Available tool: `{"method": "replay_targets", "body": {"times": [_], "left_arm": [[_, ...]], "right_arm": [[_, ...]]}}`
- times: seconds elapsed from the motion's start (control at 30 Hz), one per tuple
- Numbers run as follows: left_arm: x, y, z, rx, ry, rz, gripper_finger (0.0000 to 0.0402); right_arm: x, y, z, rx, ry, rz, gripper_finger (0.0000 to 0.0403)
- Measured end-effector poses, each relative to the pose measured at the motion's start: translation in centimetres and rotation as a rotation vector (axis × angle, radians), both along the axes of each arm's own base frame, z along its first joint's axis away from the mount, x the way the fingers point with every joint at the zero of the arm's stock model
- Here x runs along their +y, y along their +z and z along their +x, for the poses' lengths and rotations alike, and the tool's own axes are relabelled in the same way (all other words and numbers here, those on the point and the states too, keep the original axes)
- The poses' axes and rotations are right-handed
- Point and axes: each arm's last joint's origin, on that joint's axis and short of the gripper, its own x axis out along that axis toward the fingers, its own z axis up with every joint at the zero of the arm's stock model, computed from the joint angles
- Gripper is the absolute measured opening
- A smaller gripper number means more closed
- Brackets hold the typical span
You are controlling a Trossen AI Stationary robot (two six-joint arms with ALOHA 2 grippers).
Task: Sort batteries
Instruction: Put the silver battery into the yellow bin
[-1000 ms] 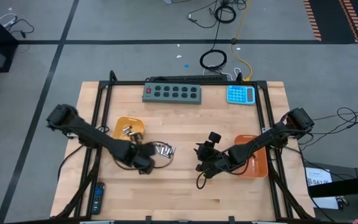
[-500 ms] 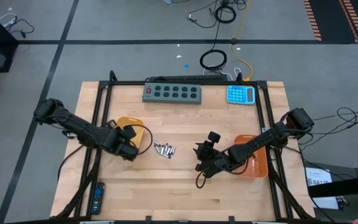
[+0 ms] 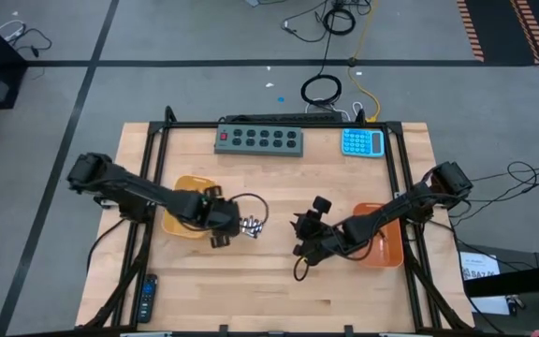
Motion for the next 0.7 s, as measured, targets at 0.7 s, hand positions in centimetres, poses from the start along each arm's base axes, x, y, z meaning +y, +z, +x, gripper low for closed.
{"method": "replay_targets", "body": {"times": [0.7], "left_arm": [[-0.7,-4.6,3.3,0.223,-0.541,0.072,0.0175]], "right_arm": [[0.1,-0.1,-0.2,0.027,0.006,-0.013,0.0107]]}}
